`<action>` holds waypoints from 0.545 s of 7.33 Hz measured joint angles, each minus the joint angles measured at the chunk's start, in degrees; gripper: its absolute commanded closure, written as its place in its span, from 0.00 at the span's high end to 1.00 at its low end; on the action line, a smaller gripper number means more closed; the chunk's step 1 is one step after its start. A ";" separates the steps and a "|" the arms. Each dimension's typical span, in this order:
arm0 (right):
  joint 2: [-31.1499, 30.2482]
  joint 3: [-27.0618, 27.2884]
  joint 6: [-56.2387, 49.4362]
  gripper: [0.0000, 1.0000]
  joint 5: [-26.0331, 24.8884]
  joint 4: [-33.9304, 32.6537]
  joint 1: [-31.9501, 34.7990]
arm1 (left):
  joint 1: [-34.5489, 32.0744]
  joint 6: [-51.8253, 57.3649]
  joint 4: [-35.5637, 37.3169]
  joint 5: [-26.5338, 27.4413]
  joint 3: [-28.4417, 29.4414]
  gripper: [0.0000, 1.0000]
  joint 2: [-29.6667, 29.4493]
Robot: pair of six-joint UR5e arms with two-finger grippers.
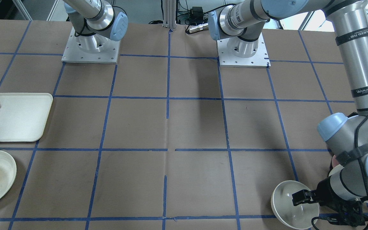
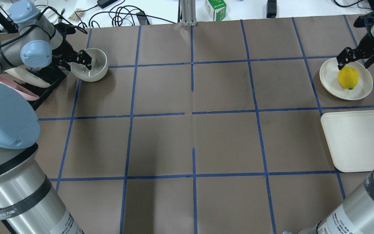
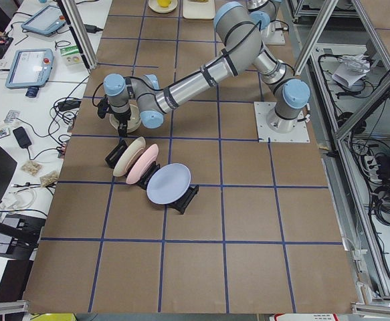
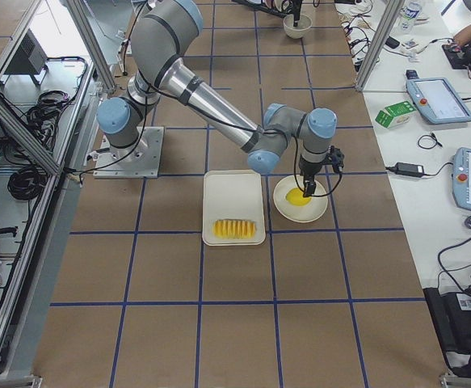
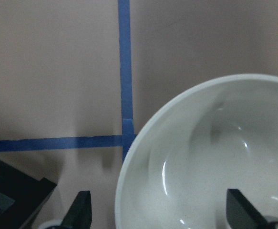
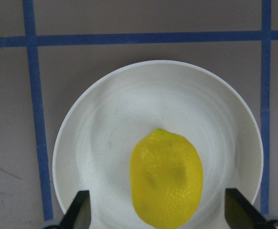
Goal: Place bowl and put lemon in it
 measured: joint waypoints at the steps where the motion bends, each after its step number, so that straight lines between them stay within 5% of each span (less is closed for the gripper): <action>1: 1.13 -0.02 -0.43 1.00 0.00 -0.56 -0.13 | 0.00 0.09 0.00 -0.12 0.14 0.25 -0.19; 2: 1.92 -0.13 -0.65 1.00 0.00 -0.92 -0.18 | 0.00 -0.17 0.00 -0.22 0.32 0.04 -0.20; 4: 3.18 -0.08 -1.16 1.00 -0.06 -2.11 -0.27 | 0.00 -0.72 -0.19 -0.33 0.65 0.00 0.13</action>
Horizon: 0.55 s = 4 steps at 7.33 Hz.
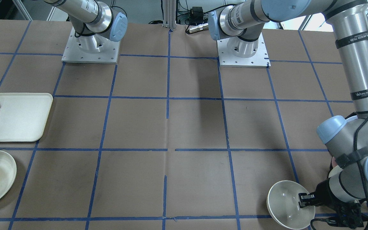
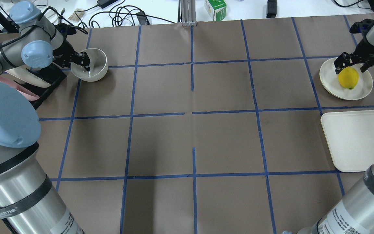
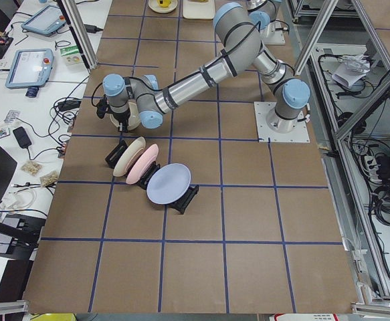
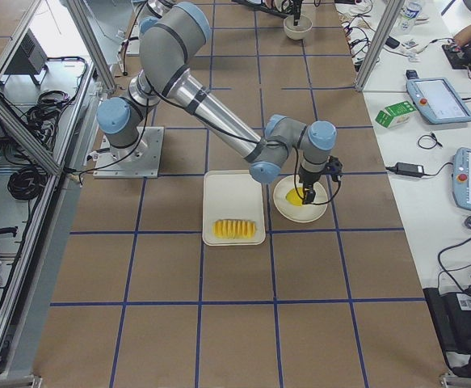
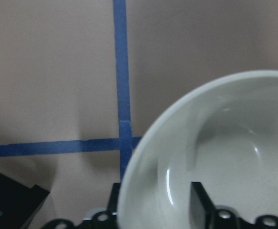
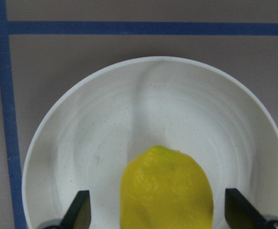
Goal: Place bowl and put lemon in it
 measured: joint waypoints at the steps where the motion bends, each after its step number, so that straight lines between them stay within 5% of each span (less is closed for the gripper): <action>1: 0.38 0.06 -0.30 0.62 -0.02 -0.30 -0.02 | 0.00 -0.10 -0.14 -0.03 0.04 0.00 0.30; 2: 0.55 0.09 -0.49 0.21 -0.03 -0.39 -0.03 | -0.01 -0.51 -0.52 -0.57 0.09 0.00 0.91; 3: 0.55 0.11 -0.52 0.00 -0.07 -0.34 -0.06 | -0.44 -1.91 -2.25 -1.62 0.04 0.00 2.24; 4: 0.36 0.11 -0.49 0.00 -0.19 -0.02 -0.15 | -1.64 -3.76 -4.95 -2.32 -0.47 0.00 4.23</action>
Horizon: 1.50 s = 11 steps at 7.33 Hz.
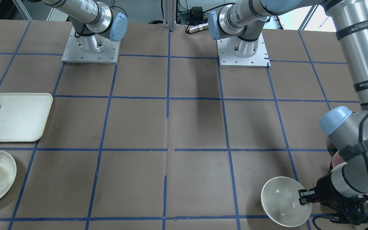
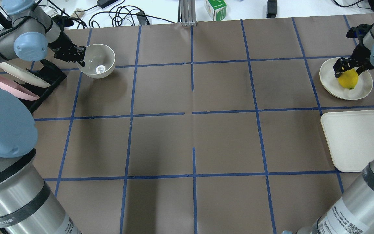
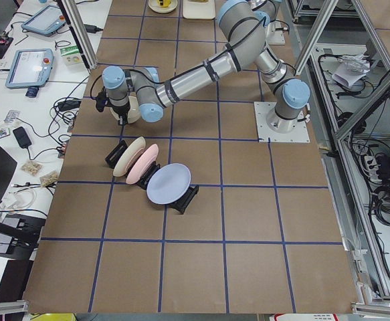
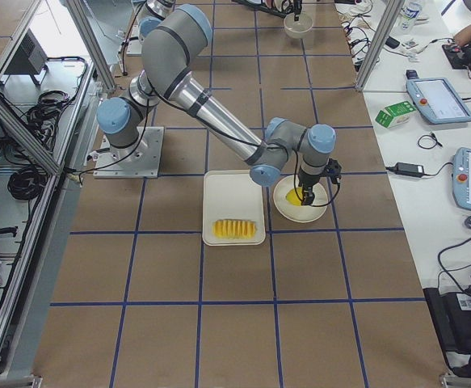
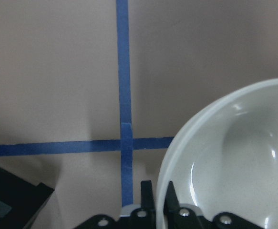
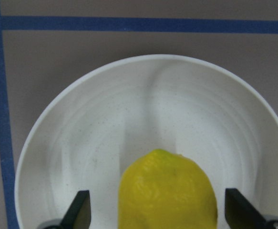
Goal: Place bowl and put lemon in it
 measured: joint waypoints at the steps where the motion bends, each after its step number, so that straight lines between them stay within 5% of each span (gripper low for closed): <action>1: -0.47 -0.09 0.09 0.00 -0.36 0.73 -0.33 | -2.07 -1.39 -2.15 -0.38 -1.37 0.00 2.68; 5: -8.58 -0.29 7.09 0.00 -0.66 8.78 0.28 | -15.95 -14.20 0.41 -1.37 -17.22 0.00 16.73; 8: -12.19 -0.88 17.94 0.00 -0.57 13.46 8.89 | -29.68 -31.87 12.73 -0.86 -23.80 0.00 17.20; 11: -13.31 -2.86 22.54 0.00 0.21 18.30 13.65 | -31.32 -34.43 17.72 -0.94 -29.04 0.00 16.38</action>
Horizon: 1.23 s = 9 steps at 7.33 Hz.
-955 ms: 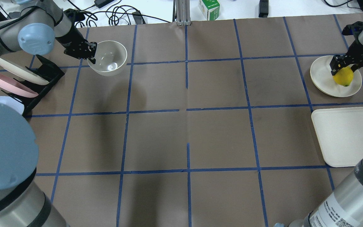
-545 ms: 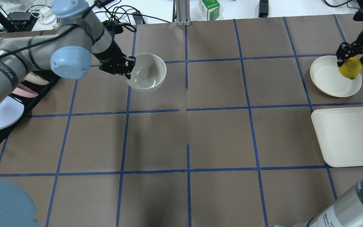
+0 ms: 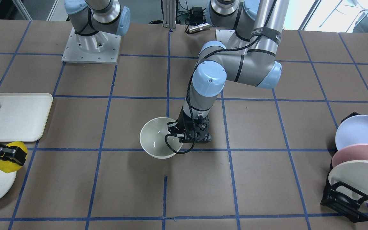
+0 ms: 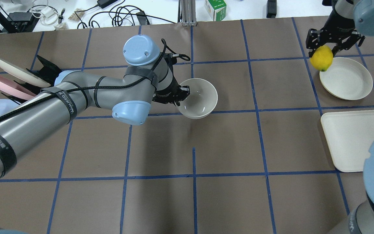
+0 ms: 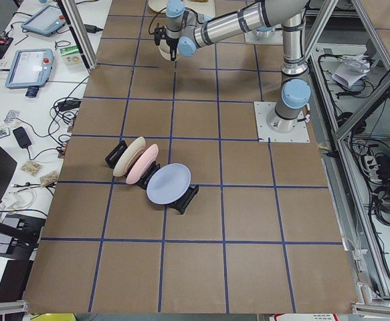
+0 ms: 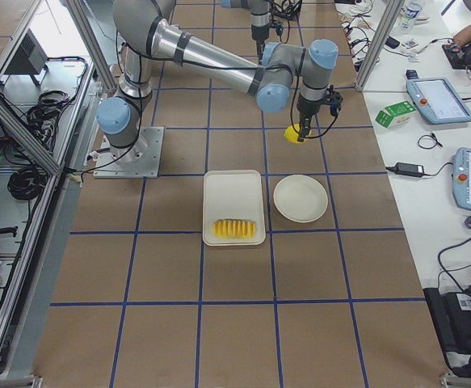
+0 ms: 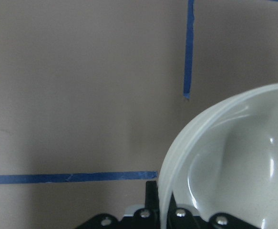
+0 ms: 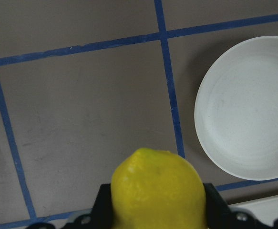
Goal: Place bowl and put lemon in it
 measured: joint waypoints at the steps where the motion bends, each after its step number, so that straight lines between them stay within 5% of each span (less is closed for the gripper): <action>1: -0.12 -0.93 0.36 0.00 0.29 1.67 1.24 | 0.04 0.14 0.74 -0.01 -0.86 0.36 -0.30; 4: -0.19 -4.46 4.84 0.00 0.04 7.11 7.69 | 0.11 0.09 1.26 0.06 -0.93 0.97 -1.94; 7: -0.07 -4.98 13.41 0.00 0.73 7.73 16.06 | 3.86 4.04 1.40 -0.08 1.19 1.00 0.15; 9: 0.26 -4.61 18.35 0.00 1.57 7.72 20.82 | 8.09 11.20 -8.52 0.56 5.59 1.00 4.88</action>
